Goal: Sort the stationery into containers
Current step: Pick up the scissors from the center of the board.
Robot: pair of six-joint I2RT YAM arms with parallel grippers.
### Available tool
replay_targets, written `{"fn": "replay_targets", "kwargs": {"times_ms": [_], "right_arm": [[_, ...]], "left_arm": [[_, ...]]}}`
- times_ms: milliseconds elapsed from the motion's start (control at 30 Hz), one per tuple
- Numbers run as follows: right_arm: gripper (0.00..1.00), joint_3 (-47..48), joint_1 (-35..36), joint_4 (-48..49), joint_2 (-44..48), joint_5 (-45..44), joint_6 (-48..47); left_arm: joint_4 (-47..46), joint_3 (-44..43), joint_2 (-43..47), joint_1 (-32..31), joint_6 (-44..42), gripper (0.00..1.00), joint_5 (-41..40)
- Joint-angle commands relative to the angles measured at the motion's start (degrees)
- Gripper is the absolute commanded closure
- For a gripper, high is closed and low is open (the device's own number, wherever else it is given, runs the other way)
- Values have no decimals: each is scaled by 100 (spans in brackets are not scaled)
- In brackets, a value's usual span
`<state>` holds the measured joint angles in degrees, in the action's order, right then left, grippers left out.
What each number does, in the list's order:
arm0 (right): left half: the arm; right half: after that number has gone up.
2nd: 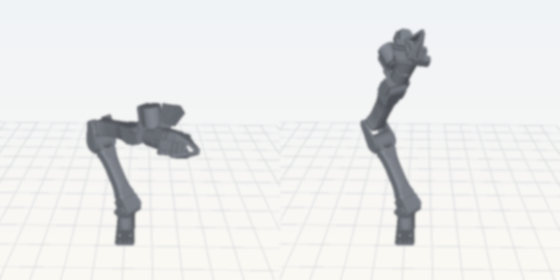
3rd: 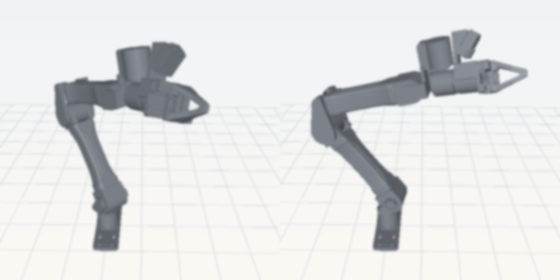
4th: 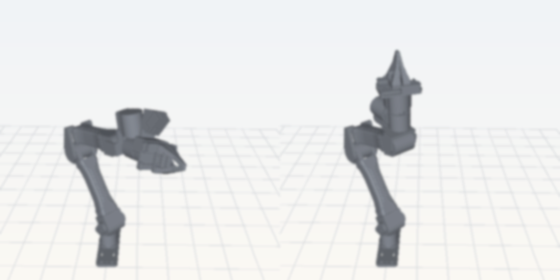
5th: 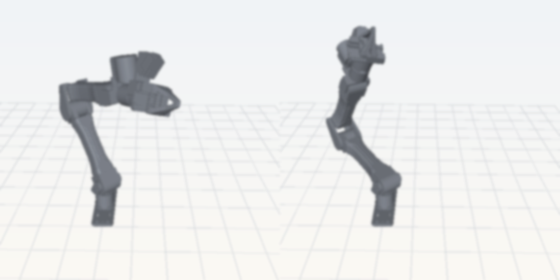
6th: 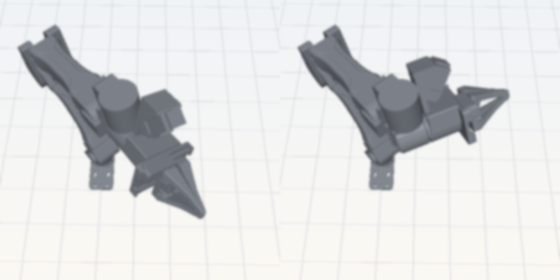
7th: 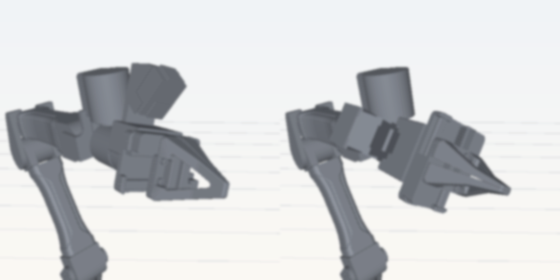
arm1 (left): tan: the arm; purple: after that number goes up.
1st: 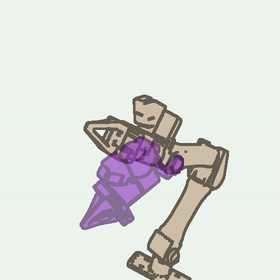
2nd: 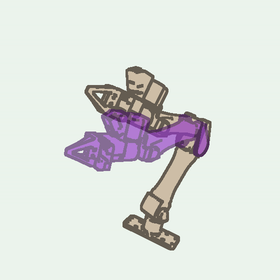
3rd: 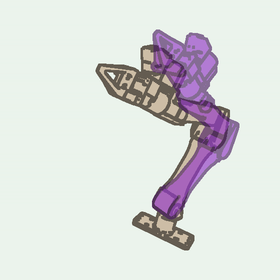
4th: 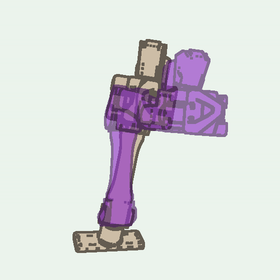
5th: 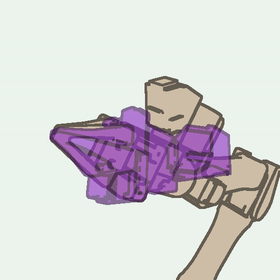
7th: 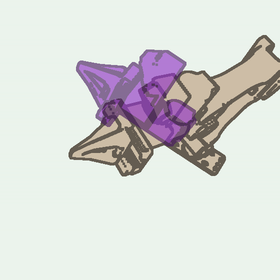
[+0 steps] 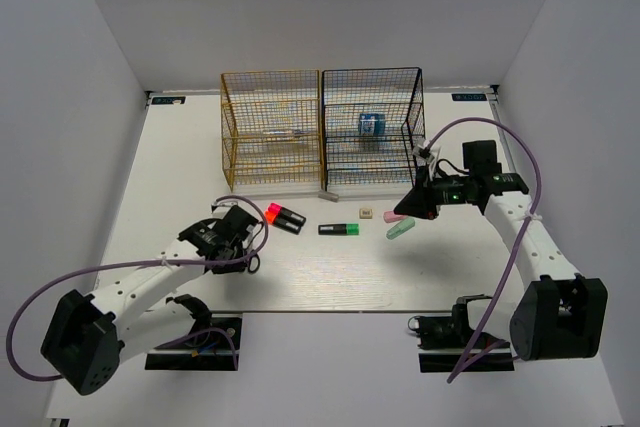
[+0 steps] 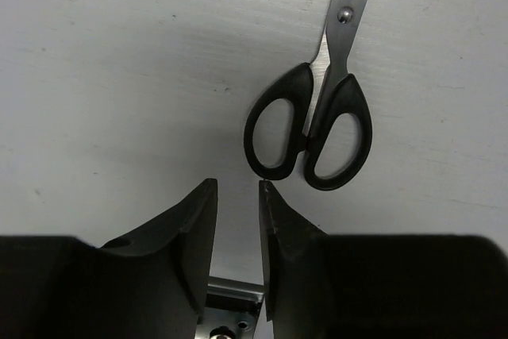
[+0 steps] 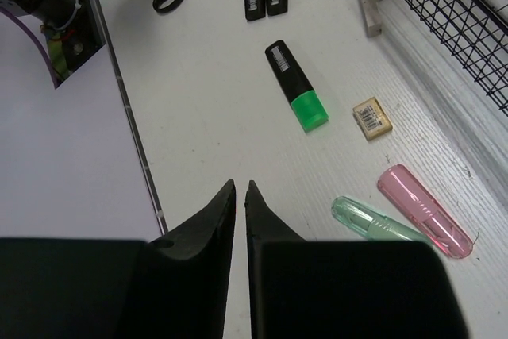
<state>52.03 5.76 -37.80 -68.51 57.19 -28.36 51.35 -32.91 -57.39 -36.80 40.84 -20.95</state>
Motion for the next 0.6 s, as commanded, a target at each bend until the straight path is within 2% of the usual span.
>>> {"fn": "replay_targets", "kwargs": {"times_ms": [0,233,567], "right_arm": [[87,194,-110,-122,-13,266,-82],[86,194,-233,-184,-31,425,-126],[86,211,-409,-254,-31,653,-135]], "left_arm": [[-670,135,-123,234,-58,61,530],[-1013,214,-475,638,-208,61,829],[-1268,539,-792,823,-199,64,803]]}}
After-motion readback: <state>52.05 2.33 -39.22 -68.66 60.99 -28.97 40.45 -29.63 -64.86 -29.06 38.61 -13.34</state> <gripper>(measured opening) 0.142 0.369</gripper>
